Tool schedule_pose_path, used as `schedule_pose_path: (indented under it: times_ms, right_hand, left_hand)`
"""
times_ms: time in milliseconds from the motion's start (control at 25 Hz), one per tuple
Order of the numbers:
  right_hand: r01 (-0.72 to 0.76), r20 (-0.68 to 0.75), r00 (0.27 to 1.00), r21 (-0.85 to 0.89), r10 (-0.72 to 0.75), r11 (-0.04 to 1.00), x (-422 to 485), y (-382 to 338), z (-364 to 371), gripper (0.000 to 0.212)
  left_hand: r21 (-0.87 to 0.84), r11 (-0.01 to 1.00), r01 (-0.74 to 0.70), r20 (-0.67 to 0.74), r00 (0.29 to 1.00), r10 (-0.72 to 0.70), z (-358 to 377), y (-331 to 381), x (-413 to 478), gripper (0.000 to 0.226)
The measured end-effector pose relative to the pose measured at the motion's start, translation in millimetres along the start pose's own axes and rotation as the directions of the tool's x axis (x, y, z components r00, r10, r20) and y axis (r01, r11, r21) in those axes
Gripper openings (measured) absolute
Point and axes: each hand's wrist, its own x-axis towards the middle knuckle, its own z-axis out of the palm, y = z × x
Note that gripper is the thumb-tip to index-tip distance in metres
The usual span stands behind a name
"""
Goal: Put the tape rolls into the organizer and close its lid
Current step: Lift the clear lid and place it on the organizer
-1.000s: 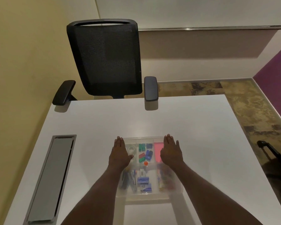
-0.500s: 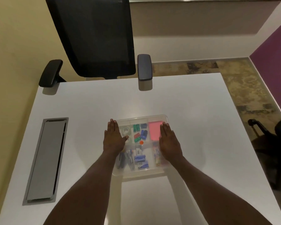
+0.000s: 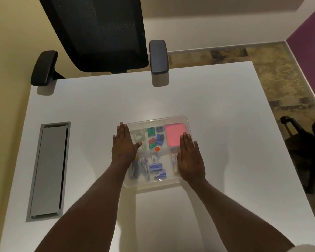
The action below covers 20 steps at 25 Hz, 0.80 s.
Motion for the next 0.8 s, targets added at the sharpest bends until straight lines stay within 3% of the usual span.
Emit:
schedule_pose_path:
  times_ms: [160,400,800]
  right_hand:
    - [0.022,-0.043,0.999,-0.021,-0.023,1.000,-0.3,-0.2,-0.7,0.054]
    - [0.022,-0.056,0.998,-0.001,-0.022,1.000,-1.7,-0.2,-0.3,0.053]
    - [0.007,0.017,1.000,0.005,-0.007,1.000,-1.3,2.2,1.9,0.058]
  left_hand:
    - [0.035,0.999,-0.025,-0.031,0.999,0.026,4.2,-5.0,-3.5,0.094]
    - [-0.059,0.998,-0.004,-0.187,0.982,-0.008,40.2,4.0,-51.8,0.070]
    - [-0.117,0.993,-0.008,-0.273,0.962,-0.025,61.7,0.9,-81.9,0.070]
